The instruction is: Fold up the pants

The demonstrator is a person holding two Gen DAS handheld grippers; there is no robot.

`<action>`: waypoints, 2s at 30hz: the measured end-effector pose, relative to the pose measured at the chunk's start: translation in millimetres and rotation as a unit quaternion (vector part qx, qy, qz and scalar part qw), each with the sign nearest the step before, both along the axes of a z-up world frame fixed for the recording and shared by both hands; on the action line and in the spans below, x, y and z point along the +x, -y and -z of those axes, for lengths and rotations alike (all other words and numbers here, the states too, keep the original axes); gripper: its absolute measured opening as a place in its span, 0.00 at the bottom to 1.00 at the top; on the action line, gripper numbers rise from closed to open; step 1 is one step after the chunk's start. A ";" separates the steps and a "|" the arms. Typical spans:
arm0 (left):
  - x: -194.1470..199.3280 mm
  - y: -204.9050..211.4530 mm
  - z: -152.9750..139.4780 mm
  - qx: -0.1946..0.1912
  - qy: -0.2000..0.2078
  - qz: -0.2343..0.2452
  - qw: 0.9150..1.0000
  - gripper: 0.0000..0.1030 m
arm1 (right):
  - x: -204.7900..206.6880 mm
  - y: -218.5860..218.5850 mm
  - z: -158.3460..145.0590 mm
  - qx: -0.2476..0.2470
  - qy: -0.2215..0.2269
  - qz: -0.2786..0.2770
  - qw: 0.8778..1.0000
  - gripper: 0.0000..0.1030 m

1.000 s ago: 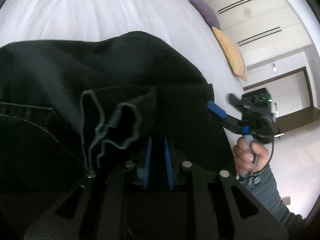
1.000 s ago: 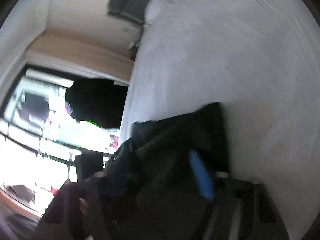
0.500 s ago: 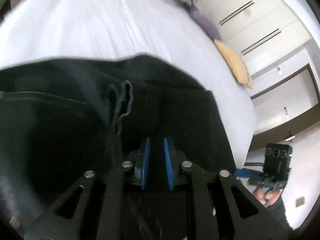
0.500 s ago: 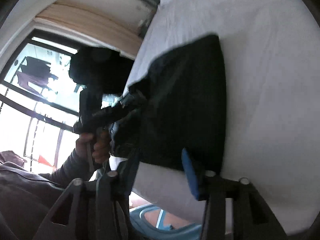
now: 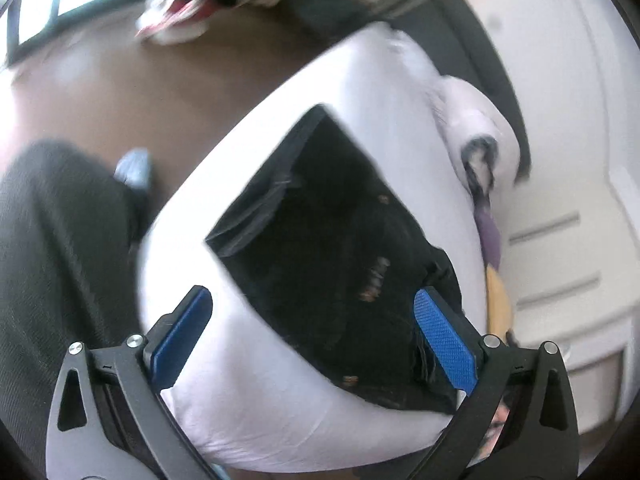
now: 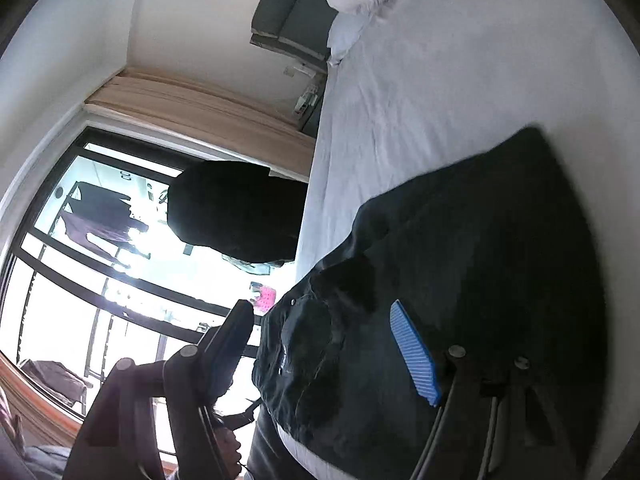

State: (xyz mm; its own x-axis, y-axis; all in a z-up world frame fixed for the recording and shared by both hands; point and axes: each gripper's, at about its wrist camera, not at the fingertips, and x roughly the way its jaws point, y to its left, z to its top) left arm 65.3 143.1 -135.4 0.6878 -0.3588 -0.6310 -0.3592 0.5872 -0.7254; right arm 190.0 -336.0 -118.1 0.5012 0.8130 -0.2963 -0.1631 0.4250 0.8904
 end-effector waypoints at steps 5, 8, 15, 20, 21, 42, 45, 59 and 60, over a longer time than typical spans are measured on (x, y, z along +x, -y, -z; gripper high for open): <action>5.7 -14.6 31.0 -0.042 -0.014 -0.022 0.999 0.99 | 2.5 -6.6 25.4 0.023 -0.030 0.007 0.999 0.71; 14.2 -19.2 36.7 -0.053 -0.005 -0.029 0.998 0.98 | 4.5 -5.0 34.8 0.019 -0.042 0.011 0.999 0.62; 35.9 -30.5 44.6 -0.083 0.011 -0.044 0.996 0.88 | 6.3 -10.0 26.1 0.045 -0.023 -0.006 0.999 0.63; 42.2 -43.7 54.8 -0.104 0.006 -0.058 0.993 0.47 | 9.6 -17.1 33.4 0.039 -0.036 -0.014 0.999 0.63; 42.6 -45.0 55.9 -0.101 0.005 -0.055 0.993 0.43 | 7.9 -16.6 34.0 0.037 -0.036 -0.014 0.999 0.62; 69.6 4.2 -68.6 0.044 0.095 0.033 0.994 0.11 | 13.2 -20.8 60.3 -0.099 -0.107 -0.002 0.989 0.00; 86.7 46.9 -105.1 0.085 0.125 0.082 0.985 0.11 | 12.3 -19.2 63.2 -0.095 -0.097 -0.003 0.991 0.00; 103.8 323.7 -73.0 0.303 0.135 0.393 0.857 0.11 | 5.8 55.0 1.2 0.017 -0.035 0.003 0.999 0.99; 100.9 330.1 -71.3 0.311 0.137 0.402 0.850 0.11 | 8.1 55.8 1.9 0.006 -0.038 -0.002 0.999 0.99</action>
State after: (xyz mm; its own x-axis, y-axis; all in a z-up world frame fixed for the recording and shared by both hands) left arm 166.2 -187.0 -64.0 0.5310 -0.4375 -0.7257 0.4717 0.8641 -0.1757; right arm 198.1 -391.8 -120.0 0.4744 0.8189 -0.3230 -0.0968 0.4132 0.9055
